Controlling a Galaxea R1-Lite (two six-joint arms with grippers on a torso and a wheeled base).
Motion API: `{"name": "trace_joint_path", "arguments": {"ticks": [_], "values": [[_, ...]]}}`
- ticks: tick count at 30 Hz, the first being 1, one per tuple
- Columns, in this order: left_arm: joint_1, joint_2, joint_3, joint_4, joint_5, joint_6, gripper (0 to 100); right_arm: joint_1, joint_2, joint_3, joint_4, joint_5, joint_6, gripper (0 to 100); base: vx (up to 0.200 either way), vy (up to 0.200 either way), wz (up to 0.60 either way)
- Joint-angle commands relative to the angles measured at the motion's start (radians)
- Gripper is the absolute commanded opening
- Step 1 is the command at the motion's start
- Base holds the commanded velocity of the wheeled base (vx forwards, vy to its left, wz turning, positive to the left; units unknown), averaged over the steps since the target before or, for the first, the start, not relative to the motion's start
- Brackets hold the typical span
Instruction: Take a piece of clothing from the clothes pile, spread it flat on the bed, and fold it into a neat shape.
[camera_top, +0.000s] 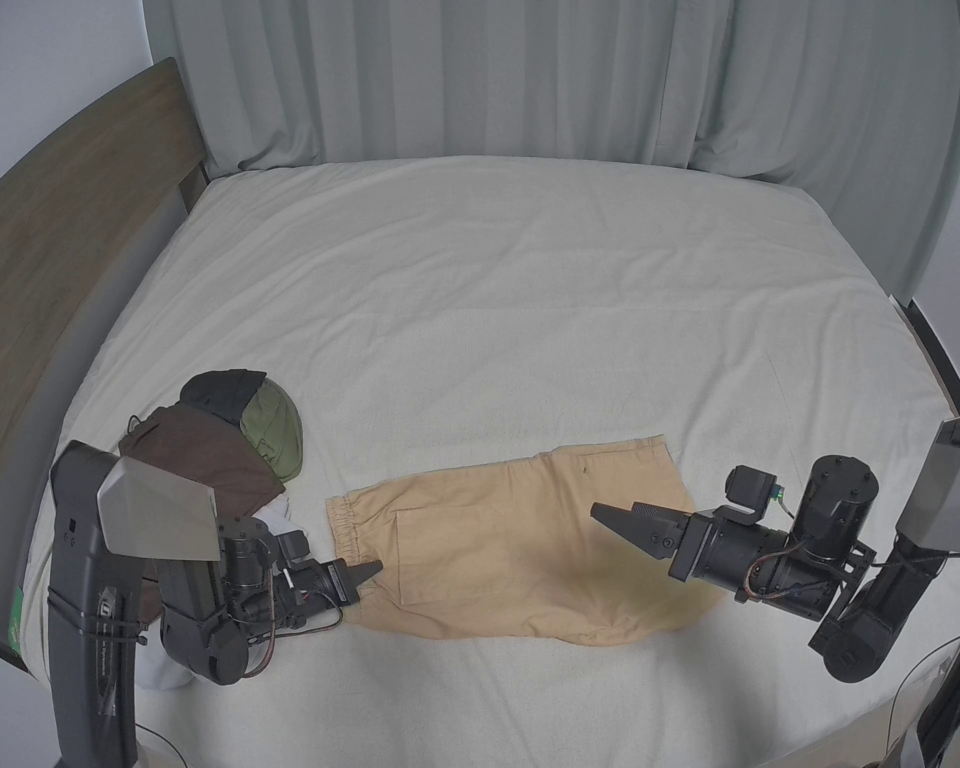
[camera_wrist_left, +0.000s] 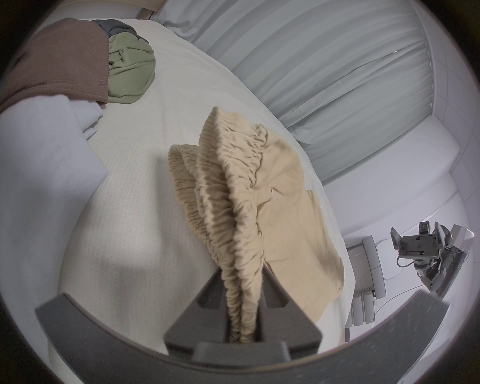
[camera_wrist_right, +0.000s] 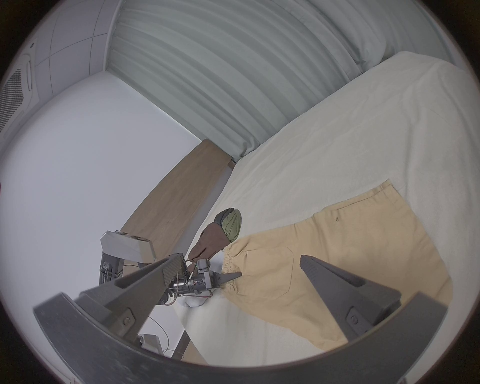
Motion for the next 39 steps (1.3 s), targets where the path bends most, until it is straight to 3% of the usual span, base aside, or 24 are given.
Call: {"name": "trace_joint_path", "arguments": {"ticks": [1, 14, 39], "values": [[0.004, -0.031, 0.029, -0.004, -0.004, -0.001, 0, -0.001, 0.002, 0.000, 0.000, 0.001, 0.000, 100, 0.000, 0.000, 0.00], [0.119, -0.122, 0.080, -0.004, -0.173, 0.004, 0, -0.001, 0.003, 0.002, -0.001, 0.001, 0.000, 100, 0.000, 0.000, 0.00], [0.245, -0.202, 0.138, -0.003, -0.341, 0.024, 0, -0.001, 0.003, 0.002, -0.001, 0.001, -0.001, 100, 0.000, 0.000, 0.00]]}}
